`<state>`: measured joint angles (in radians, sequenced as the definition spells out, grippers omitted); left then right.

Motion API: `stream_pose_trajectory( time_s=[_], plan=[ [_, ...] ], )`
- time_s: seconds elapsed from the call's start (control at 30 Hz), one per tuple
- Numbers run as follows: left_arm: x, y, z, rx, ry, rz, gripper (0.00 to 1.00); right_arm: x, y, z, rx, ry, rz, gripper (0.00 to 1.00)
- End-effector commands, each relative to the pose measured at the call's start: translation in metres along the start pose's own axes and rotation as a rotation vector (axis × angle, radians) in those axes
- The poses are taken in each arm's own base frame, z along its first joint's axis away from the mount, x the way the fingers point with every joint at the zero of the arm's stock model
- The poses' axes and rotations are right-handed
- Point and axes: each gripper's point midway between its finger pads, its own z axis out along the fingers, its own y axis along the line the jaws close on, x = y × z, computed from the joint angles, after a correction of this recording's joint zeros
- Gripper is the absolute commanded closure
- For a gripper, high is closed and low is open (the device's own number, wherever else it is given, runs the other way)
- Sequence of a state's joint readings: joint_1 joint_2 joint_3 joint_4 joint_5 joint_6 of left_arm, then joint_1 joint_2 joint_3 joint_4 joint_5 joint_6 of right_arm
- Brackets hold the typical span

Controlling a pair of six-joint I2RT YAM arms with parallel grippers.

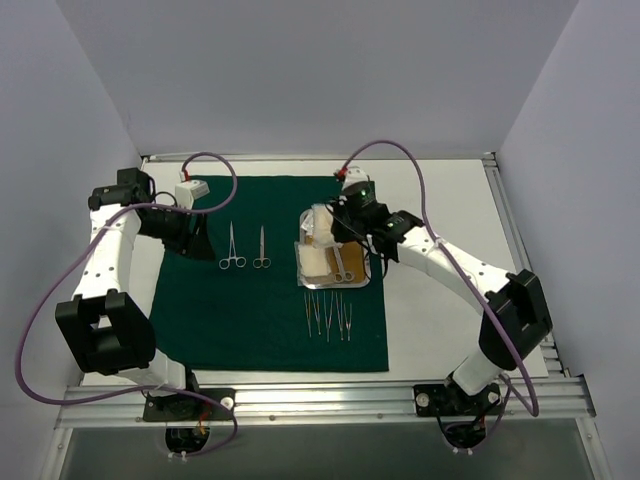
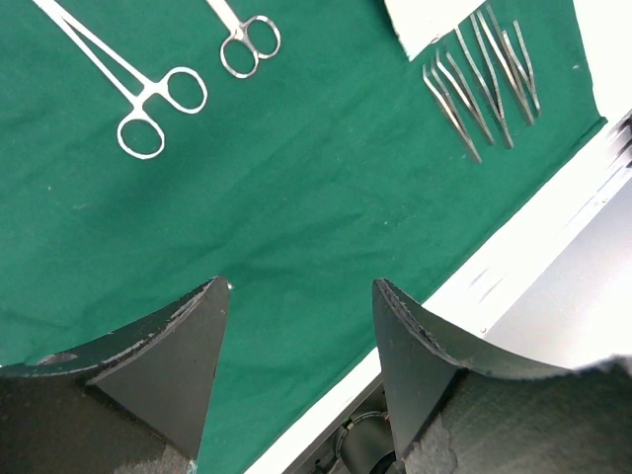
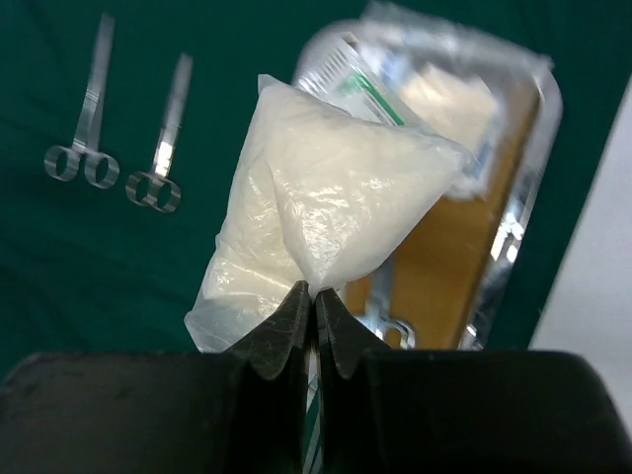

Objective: Open and lay out the surgical kit
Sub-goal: Pick up the medical item from the container, then place the medical item in the surgical kit.

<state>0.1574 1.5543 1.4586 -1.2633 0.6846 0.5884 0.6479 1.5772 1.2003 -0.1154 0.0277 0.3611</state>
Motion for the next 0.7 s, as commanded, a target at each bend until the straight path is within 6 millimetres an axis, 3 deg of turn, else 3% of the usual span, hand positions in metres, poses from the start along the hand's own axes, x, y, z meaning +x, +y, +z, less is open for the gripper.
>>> stream_pose_trajectory(
  time_s=[0.0,0.03,0.07,0.1,0.23,0.33,0.47,0.5,0.57,0.6,0.67],
  plan=[
    [-0.02,-0.012,-0.01,0.04,-0.062,0.052,0.31,-0.054,0.036,-0.004,-0.056,-0.146,-0.01,1.0],
    [-0.021,-0.012,-0.01,0.038,-0.06,0.044,0.31,-0.064,0.046,0.012,-0.075,-0.176,0.013,1.0],
    [-0.023,-0.011,-0.011,0.032,-0.066,0.045,0.31,-0.09,0.06,0.013,-0.112,-0.235,0.025,1.0],
    [-0.024,-0.011,-0.012,0.029,-0.068,0.047,0.31,-0.085,0.068,0.039,-0.12,-0.21,0.018,1.0],
    [-0.022,-0.008,-0.012,0.008,-0.068,0.049,0.31,-0.126,0.105,0.087,-0.175,-0.289,0.016,1.0],
    [-0.018,-0.004,-0.012,-0.009,-0.056,0.044,0.31,-0.145,0.119,0.127,-0.178,-0.326,0.035,1.0],
    [-0.015,0.001,-0.01,-0.013,-0.048,0.037,0.31,-0.154,0.116,0.172,-0.148,-0.368,0.107,1.0],
    [-0.015,0.002,-0.009,-0.013,-0.047,0.034,0.31,-0.142,0.112,0.191,-0.139,-0.351,0.143,1.0],
    [-0.014,0.004,-0.008,-0.016,-0.042,0.033,0.31,-0.143,0.109,0.205,-0.147,-0.369,0.192,1.0],
    [-0.014,0.005,-0.008,-0.017,-0.041,0.032,0.3,-0.128,0.107,0.221,-0.151,-0.341,0.215,1.0],
    [-0.012,0.009,-0.005,-0.022,-0.034,0.03,0.31,-0.121,0.107,0.233,-0.16,-0.319,0.23,1.0]
  ],
)
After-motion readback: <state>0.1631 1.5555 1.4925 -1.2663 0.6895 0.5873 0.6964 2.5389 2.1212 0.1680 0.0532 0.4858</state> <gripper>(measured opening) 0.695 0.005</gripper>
